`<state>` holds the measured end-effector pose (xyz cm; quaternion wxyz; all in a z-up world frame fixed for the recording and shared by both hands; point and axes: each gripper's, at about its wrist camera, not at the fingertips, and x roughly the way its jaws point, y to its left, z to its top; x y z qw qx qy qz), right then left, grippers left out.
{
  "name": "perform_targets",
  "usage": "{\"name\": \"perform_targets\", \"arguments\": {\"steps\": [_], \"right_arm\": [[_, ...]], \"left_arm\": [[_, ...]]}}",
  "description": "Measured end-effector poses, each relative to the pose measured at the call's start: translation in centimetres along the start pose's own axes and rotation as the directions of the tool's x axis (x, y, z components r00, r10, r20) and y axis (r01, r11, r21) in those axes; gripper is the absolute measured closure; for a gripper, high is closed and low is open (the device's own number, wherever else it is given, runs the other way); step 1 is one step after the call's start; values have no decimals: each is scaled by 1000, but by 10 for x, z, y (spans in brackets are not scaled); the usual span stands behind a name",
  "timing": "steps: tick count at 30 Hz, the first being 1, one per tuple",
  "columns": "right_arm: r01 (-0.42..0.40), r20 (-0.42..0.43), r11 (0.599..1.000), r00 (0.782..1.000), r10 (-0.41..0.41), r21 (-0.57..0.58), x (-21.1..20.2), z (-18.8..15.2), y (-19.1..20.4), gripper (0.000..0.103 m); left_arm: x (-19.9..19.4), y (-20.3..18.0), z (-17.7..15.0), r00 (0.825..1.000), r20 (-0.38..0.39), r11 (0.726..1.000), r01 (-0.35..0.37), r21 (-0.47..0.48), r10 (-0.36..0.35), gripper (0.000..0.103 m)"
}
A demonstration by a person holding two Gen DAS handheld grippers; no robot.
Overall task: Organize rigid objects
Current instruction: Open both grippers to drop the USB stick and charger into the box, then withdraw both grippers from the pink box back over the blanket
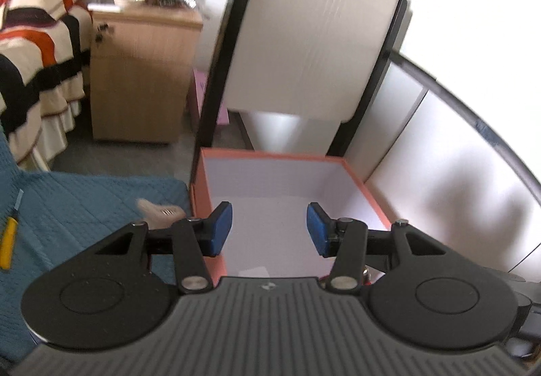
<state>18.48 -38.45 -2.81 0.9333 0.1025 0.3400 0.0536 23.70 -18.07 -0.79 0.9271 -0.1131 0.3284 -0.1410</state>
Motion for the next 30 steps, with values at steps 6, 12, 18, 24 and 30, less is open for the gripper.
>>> {"name": "perform_targets", "arguments": {"steps": [6, 12, 18, 24, 30], "right_arm": [[-25, 26, 999, 999, 26, -23, -23, 0, 15, 70], [-48, 22, 998, 999, 49, -41, -34, -10, 36, 70], [-73, 14, 995, 997, 74, -64, -40, -25, 57, 70], [-111, -28, 990, 994, 109, -86, -38, -41, 78, 70], [-134, -56, 986, 990, 129, -101, -36, -58, 97, 70]], "left_arm": [[-45, 11, 4, 999, 52, 1000, -16, 2, 16, 48], [-82, 31, -7, 996, 79, 999, -34, -12, 35, 48], [-109, 53, -22, 995, 82, 998, -59, -35, 61, 48], [-138, 69, -39, 992, 105, 997, -65, -42, 69, 48], [-147, 93, -58, 990, 91, 993, -103, -58, 108, 48]]}}
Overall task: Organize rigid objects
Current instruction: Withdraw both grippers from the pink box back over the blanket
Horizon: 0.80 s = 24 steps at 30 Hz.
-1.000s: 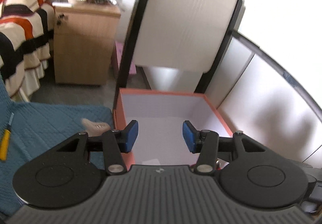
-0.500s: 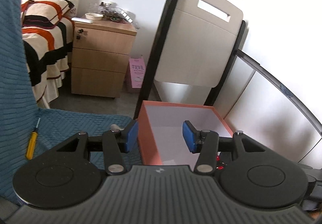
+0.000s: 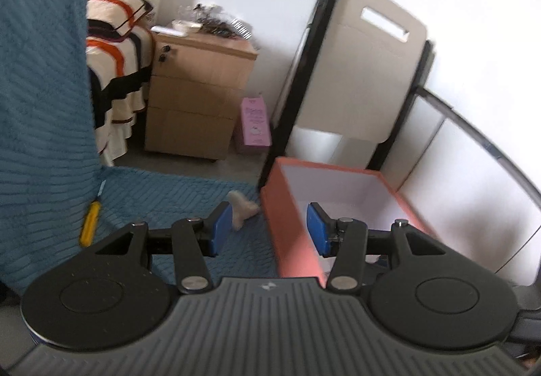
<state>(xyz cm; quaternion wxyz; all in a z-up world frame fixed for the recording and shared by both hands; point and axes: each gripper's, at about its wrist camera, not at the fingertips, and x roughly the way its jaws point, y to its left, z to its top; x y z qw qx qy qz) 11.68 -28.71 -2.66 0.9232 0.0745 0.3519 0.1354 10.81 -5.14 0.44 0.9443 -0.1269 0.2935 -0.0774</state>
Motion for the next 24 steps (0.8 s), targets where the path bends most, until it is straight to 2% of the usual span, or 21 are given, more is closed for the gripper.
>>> {"name": "perform_targets", "arguments": {"steps": [12, 21, 24], "right_arm": [[-10, -61, 1000, 998, 10, 1, 12, -34, 32, 70], [3, -86, 1000, 996, -2, 7, 23, -43, 42, 70], [18, -93, 1000, 996, -17, 4, 33, -42, 42, 70]], "left_arm": [[-8, 51, -34, 999, -27, 996, -20, -88, 18, 48], [0, 69, -45, 999, -32, 992, -43, -117, 40, 46], [10, 76, -44, 997, -29, 993, -70, -96, 68, 46]]}}
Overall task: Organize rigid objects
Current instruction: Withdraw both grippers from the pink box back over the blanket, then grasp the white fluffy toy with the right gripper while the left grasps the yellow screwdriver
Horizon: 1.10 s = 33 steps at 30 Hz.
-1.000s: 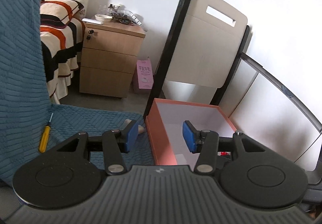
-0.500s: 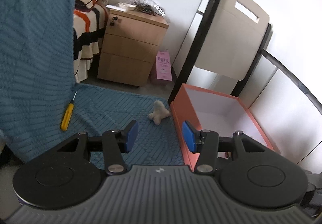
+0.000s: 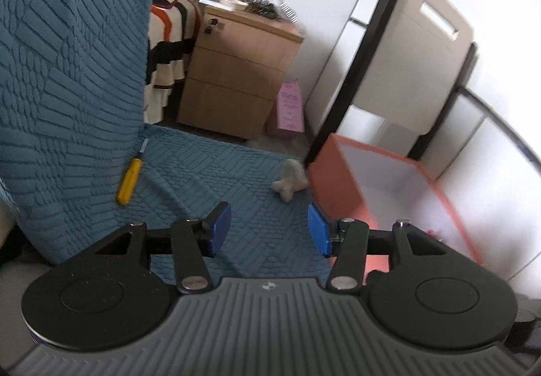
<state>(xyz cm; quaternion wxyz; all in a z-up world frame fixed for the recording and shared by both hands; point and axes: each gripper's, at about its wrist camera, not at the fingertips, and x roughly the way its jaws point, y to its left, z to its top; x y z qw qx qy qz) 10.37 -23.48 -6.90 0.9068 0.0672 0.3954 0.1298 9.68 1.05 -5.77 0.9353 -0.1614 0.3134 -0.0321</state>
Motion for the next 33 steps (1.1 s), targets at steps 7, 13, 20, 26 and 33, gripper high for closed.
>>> {"name": "perform_targets", "arguments": {"steps": [7, 13, 20, 26, 33], "right_arm": [[19, 21, 1000, 1000, -19, 9, 26, 13, 4, 70], [19, 41, 1000, 999, -20, 8, 52, 23, 11, 70], [24, 10, 1000, 1000, -24, -10, 80, 23, 16, 61], [56, -20, 998, 998, -56, -5, 108, 27, 9, 60], [76, -42, 997, 996, -76, 18, 142, 36, -1, 45]], "left_arm": [[38, 32, -1, 999, 4, 999, -36, -24, 37, 41], [81, 51, -16, 996, -1, 996, -86, -26, 86, 41], [133, 76, -38, 982, -22, 982, -189, -12, 189, 41], [165, 92, -42, 970, -15, 971, -241, -1, 241, 32], [197, 103, -33, 943, 22, 941, -334, 63, 333, 32]]}}
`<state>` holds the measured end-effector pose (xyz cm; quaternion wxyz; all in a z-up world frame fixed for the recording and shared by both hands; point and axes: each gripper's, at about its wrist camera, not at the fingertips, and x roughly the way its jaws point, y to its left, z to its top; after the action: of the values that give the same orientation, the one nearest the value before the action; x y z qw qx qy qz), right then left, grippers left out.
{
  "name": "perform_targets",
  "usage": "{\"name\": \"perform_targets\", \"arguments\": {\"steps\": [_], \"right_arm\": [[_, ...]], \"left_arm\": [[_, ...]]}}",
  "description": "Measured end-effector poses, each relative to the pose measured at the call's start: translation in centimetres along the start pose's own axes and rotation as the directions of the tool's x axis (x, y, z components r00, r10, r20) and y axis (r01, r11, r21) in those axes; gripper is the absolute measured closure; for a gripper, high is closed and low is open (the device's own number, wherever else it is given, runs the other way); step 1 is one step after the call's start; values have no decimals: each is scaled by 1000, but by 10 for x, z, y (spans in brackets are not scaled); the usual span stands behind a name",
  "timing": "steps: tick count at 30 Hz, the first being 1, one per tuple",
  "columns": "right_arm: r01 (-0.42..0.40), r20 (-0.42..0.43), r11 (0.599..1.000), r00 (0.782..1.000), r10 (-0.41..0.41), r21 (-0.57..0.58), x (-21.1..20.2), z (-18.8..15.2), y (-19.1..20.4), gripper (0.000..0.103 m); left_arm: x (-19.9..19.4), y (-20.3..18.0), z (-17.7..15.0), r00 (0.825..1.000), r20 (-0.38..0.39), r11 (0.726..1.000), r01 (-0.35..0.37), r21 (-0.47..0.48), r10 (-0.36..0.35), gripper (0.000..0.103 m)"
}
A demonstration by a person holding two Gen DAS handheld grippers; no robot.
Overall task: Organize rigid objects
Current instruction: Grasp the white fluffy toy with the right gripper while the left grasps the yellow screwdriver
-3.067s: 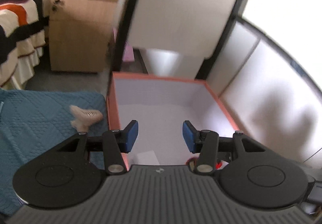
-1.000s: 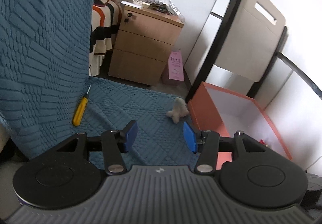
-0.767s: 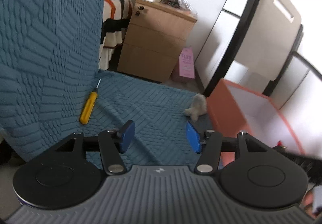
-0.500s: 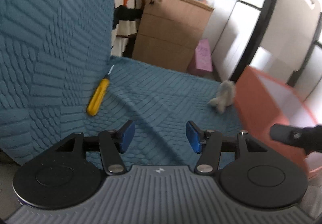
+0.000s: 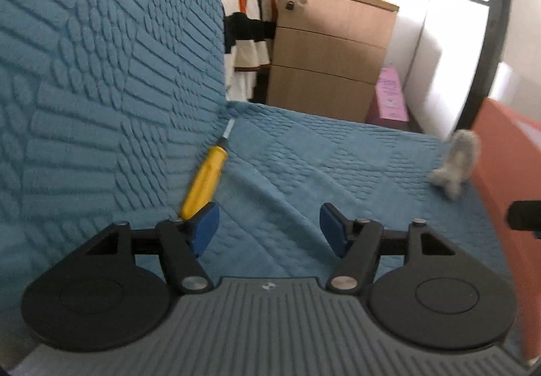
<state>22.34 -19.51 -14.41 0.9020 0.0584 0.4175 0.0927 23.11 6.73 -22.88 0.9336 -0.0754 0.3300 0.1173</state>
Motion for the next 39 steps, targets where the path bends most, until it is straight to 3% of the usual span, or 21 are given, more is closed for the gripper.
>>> {"name": "perform_targets", "arguments": {"steps": [7, 12, 25, 29, 37, 39], "right_arm": [[7, -5, 1000, 1000, -6, 30, 39, 14, -3, 45], [29, -18, 999, 999, -28, 40, 68, 19, -5, 45], [75, -3, 997, 997, -75, 17, 120, 38, -5, 46], [103, 3, 994, 995, -104, 42, 128, 45, -8, 46], [139, -6, 983, 990, -139, 116, 134, 53, -17, 48], [136, 2, 983, 991, -137, 121, 132, 55, -18, 60]], "left_arm": [[43, 5, 15, 995, 26, 993, -94, 72, 92, 32], [71, 15, 22, 994, -16, 993, -108, 37, 108, 34], [103, 24, 30, 991, -30, 991, -132, 4, 132, 58], [103, 24, 30, 989, -23, 990, -144, -2, 144, 76], [97, 22, 29, 990, -27, 990, -139, 12, 139, 81], [93, 20, 29, 991, -24, 991, -132, 21, 132, 81]]}}
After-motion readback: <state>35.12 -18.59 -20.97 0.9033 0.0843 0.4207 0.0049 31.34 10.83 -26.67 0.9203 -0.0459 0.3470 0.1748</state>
